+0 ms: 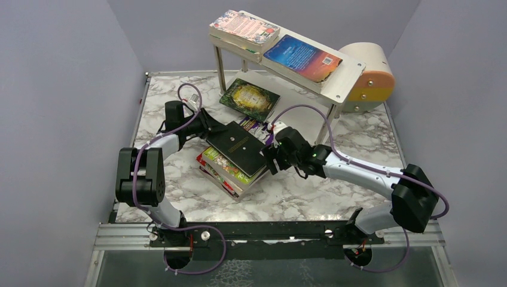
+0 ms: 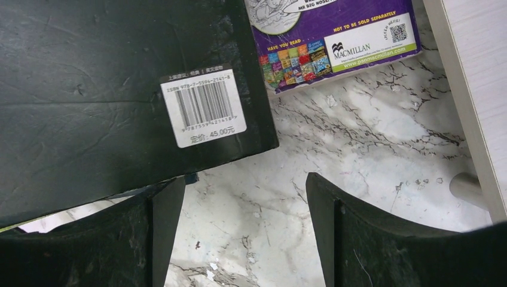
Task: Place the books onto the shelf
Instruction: Adjust the book at the center of the board.
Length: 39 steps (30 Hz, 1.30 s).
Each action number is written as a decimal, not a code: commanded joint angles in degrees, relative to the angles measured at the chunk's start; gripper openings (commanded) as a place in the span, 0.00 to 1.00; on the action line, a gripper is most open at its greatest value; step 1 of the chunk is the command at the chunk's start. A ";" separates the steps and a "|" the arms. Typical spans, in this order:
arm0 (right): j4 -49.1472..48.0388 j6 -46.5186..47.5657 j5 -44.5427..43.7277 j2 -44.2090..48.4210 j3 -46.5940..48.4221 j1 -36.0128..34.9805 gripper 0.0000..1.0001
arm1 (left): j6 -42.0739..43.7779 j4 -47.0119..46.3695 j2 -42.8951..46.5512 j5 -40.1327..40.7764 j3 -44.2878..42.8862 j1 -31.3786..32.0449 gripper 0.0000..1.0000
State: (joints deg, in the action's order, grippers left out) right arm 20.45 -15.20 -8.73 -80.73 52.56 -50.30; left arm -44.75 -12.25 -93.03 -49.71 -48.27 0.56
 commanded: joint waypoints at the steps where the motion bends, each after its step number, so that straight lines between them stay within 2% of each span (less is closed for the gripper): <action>1: -3.43 -0.21 -1.06 0.15 2.33 -0.50 0.73 | -1.87 -3.97 0.22 -1.46 0.46 0.42 0.08; 8: -2.42 -0.61 -1.61 2.12 1.07 -0.48 0.73 | -6.30 -7.33 1.24 0.93 0.33 0.01 0.00; 15: -1.01 -0.82 -3.14 5.51 -0.85 -0.49 0.73 | -12.39 -13.21 0.58 0.61 -1.70 -0.77 0.00; 21: 1.02 -1.21 -6.23 8.73 -1.60 -0.50 0.73 | -13.24 -13.50 -1.00 -1.97 -2.60 -1.88 0.00; 25: -0.96 0.02 -8.26 10.24 -0.09 -0.50 0.74 | -13.28 -13.50 -1.15 -2.63 -0.80 -2.03 0.00; 39: -7.04 8.02 -6.16 -5.02 15.68 -0.41 0.74 | -12.31 -13.50 2.36 -7.13 5.20 -2.14 0.00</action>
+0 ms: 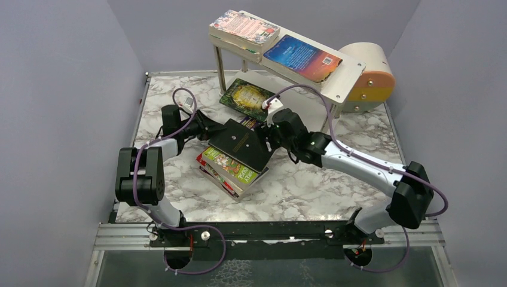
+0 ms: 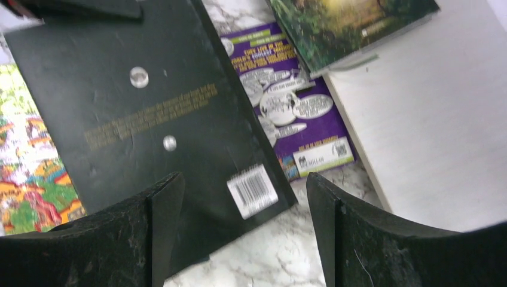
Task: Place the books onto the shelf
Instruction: Adjust the book at the center of the board.
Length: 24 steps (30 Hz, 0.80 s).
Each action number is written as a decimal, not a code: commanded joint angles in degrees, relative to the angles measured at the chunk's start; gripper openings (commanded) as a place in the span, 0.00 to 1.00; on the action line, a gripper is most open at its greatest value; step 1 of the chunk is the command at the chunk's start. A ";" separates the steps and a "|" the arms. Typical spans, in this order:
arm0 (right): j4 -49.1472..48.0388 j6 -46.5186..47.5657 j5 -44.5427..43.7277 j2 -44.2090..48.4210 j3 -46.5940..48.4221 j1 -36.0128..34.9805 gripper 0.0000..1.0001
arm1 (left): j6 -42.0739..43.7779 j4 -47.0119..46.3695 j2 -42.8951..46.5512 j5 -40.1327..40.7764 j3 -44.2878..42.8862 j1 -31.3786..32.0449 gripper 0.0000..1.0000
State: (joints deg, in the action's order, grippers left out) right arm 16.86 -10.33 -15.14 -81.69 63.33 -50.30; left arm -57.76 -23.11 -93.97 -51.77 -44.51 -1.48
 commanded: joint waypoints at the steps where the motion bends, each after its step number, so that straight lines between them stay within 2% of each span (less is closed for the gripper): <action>1: -3.64 3.62 0.35 -5.22 6.44 -0.40 0.74 | 0.80 -2.64 3.62 -5.17 1.79 -0.08 0.00; 12: -0.73 6.77 7.00 -23.54 28.91 0.62 0.74 | 0.82 -2.56 5.79 -6.56 5.10 -0.59 0.00; 19: 6.74 4.45 10.49 -35.18 44.70 0.82 0.74 | 0.68 -2.55 7.14 -7.03 7.80 -1.43 0.00; 24: 10.46 2.78 12.80 -41.57 52.35 1.07 0.74 | 0.30 -2.55 8.45 -7.15 9.46 -3.06 0.00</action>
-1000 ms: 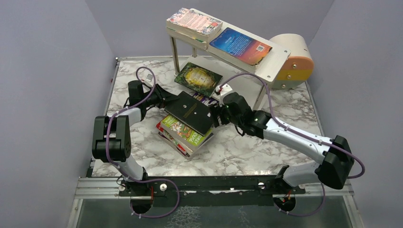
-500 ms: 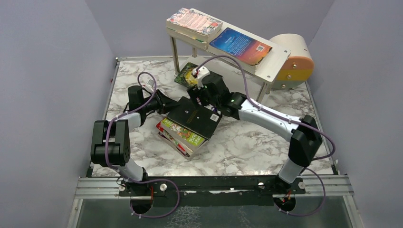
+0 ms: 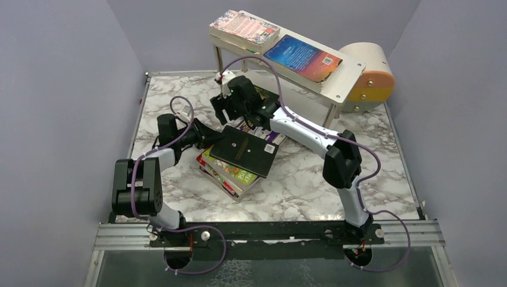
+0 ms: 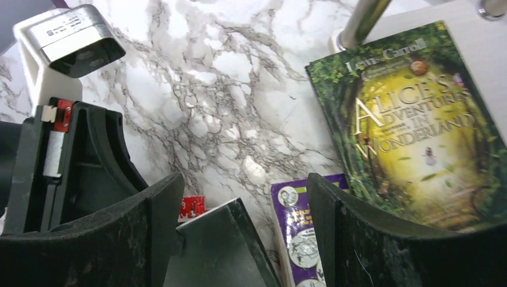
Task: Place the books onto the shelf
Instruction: Adjust the book at the center of the board, then adjust the book on the shelf.
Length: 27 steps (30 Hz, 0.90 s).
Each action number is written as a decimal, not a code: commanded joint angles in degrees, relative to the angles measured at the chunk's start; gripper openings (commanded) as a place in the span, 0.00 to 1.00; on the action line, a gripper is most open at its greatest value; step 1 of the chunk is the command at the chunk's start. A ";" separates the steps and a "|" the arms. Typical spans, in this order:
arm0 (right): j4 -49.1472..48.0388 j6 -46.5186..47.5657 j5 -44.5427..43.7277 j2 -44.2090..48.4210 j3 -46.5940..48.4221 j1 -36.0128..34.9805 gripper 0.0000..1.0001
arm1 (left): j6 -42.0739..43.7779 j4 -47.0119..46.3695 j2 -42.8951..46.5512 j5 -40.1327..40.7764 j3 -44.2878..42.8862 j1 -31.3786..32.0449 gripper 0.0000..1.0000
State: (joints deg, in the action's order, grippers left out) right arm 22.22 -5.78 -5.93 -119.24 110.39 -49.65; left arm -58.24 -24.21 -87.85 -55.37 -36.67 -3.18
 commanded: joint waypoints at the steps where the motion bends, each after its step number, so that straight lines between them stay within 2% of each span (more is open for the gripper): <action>1: 5.77 -2.09 3.96 -5.06 6.43 0.50 0.74 | 0.76 -1.46 2.50 -3.59 1.86 -1.76 0.00; 10: 6.64 -4.60 4.60 -9.82 9.41 1.10 0.74 | 0.84 -1.38 3.16 -5.49 3.07 -4.82 0.00; 27: 2.96 -8.80 6.32 -14.98 9.38 3.61 0.74 | 2.38 0.29 3.08 -6.28 3.16 -5.69 0.00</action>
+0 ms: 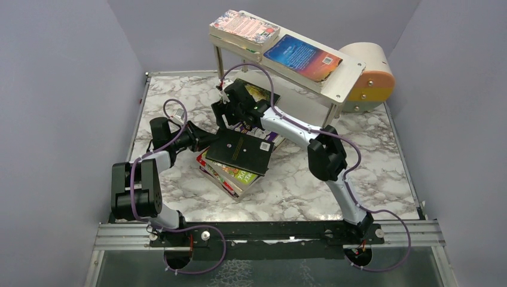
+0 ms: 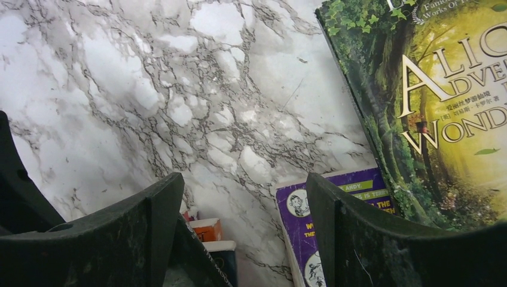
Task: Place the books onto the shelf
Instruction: Adjust the book on the shelf.
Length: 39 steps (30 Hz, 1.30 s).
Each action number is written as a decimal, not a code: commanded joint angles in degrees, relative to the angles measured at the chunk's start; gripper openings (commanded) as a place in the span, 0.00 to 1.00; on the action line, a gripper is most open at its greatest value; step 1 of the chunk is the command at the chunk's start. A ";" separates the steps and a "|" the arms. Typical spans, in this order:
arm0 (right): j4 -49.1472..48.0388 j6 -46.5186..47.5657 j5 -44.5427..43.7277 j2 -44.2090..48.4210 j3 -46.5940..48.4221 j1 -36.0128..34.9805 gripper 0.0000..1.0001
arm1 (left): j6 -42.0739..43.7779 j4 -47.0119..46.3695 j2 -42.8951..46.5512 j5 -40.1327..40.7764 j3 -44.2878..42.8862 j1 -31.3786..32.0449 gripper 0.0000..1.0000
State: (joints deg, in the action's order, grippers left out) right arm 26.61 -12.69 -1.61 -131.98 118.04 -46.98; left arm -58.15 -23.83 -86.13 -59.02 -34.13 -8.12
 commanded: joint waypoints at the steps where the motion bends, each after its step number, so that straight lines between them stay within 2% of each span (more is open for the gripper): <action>1: -1.66 -2.02 2.07 -2.46 1.76 1.05 0.74 | 2.33 -0.03 1.32 -2.59 0.64 -0.70 0.00; 20: -6.16 -7.47 0.72 -7.17 4.92 3.30 0.74 | 2.82 0.50 1.36 -2.68 1.08 -0.78 0.00; 39: -13.18 -8.43 -5.14 -8.42 1.95 4.94 0.74 | 3.07 0.63 1.09 -2.69 1.28 -0.89 0.00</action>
State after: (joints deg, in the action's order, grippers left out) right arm 17.74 -18.72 -3.46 -138.91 120.36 -44.73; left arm -57.69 -23.68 -86.13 -59.53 -33.93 -8.40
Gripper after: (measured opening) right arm 0.740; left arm 0.151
